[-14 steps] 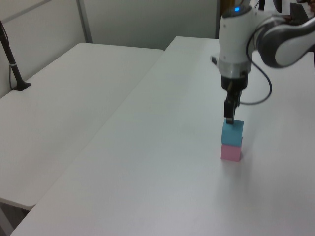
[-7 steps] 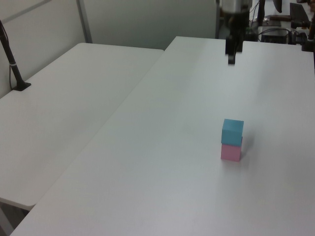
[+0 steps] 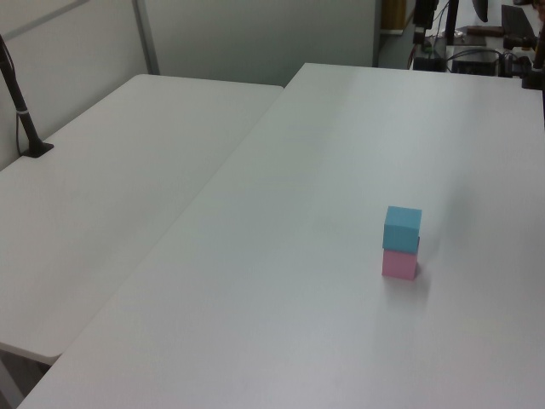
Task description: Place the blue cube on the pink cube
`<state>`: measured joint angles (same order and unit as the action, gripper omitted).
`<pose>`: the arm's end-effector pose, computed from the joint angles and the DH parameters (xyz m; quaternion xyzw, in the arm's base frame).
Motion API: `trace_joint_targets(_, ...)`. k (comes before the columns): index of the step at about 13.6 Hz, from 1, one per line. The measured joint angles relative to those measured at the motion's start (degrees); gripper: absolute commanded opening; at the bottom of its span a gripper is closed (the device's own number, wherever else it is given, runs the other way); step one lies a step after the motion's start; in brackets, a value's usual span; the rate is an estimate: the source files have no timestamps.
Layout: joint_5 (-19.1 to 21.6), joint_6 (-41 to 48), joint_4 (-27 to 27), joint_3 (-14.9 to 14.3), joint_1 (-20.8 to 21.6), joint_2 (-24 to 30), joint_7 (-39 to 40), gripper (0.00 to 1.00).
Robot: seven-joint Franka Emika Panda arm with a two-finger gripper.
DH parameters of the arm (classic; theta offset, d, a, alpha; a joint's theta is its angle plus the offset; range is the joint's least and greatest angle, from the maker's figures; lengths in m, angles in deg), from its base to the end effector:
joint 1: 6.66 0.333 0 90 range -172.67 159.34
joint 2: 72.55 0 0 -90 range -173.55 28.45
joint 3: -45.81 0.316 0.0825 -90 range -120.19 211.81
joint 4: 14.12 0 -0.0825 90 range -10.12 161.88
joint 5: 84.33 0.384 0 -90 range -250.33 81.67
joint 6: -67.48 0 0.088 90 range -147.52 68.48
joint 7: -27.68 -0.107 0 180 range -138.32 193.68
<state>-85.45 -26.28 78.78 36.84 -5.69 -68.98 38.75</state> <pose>0.5360 -0.0802 0.6402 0.9989 0.0270 0.0369 0.0112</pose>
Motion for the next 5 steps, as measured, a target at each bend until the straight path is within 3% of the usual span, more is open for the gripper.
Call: trace_joint_targets(5,0.26,-0.11,0.0,-1.64,0.01,-0.02,2.11,1.0)
